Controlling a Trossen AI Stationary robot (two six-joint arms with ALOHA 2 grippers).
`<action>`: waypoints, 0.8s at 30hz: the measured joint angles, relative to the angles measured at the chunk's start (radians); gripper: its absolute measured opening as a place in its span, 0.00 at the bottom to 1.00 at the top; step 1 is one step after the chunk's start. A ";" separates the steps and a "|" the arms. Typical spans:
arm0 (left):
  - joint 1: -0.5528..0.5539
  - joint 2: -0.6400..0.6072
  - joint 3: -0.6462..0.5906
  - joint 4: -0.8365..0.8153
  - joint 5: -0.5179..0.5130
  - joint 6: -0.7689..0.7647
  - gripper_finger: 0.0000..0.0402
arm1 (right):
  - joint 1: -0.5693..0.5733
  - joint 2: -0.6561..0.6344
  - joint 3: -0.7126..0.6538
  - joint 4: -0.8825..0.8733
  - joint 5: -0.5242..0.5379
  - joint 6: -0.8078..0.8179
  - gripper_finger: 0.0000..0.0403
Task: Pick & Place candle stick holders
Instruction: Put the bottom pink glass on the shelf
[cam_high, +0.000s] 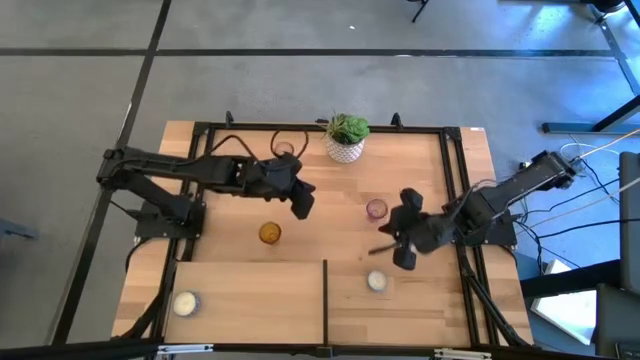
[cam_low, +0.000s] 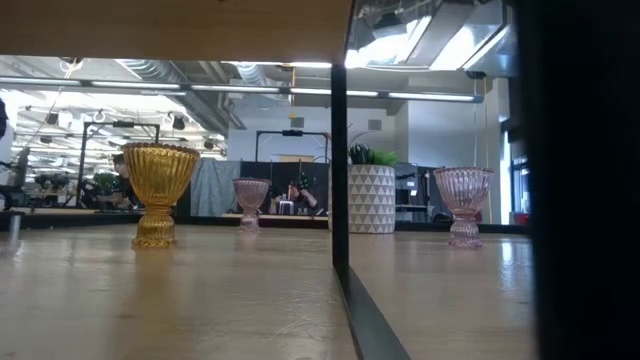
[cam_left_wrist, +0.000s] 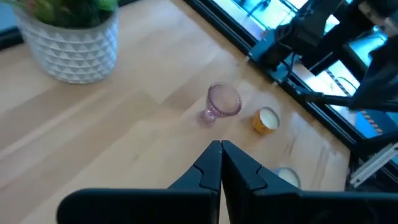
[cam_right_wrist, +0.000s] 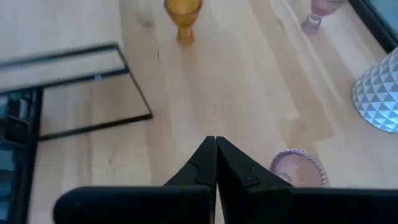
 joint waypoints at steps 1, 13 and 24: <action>0.006 0.010 0.000 -0.004 0.016 0.000 0.00 | 0.011 0.000 -0.020 0.012 0.016 0.010 0.01; 0.060 0.126 0.000 0.132 0.168 0.057 0.00 | 0.074 -0.119 -0.164 0.081 0.054 0.223 0.01; 0.122 0.136 0.000 0.195 0.234 0.088 0.00 | 0.105 -0.137 -0.165 0.007 0.092 0.296 0.01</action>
